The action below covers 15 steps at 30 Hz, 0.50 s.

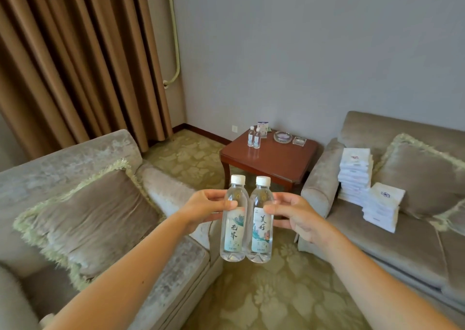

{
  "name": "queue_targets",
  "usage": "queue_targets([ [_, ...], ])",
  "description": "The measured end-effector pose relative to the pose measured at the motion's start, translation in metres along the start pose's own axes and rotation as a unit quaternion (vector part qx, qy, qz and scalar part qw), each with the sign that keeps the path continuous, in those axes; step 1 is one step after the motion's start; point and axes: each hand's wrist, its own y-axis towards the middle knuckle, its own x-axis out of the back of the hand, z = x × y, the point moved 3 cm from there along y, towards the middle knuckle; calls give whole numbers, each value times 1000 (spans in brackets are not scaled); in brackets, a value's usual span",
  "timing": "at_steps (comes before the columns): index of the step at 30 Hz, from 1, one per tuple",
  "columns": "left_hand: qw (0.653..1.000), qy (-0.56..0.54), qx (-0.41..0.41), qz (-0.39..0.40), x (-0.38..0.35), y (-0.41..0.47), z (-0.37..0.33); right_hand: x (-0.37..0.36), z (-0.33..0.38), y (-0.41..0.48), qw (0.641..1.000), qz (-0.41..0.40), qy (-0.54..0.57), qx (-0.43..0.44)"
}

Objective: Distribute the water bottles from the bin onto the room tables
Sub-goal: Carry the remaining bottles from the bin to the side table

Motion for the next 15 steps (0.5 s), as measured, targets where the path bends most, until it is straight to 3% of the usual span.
queue_targets([
  [15, 997, 14, -6, 70, 43, 357, -73, 115, 68, 294, 997, -81, 17, 2],
])
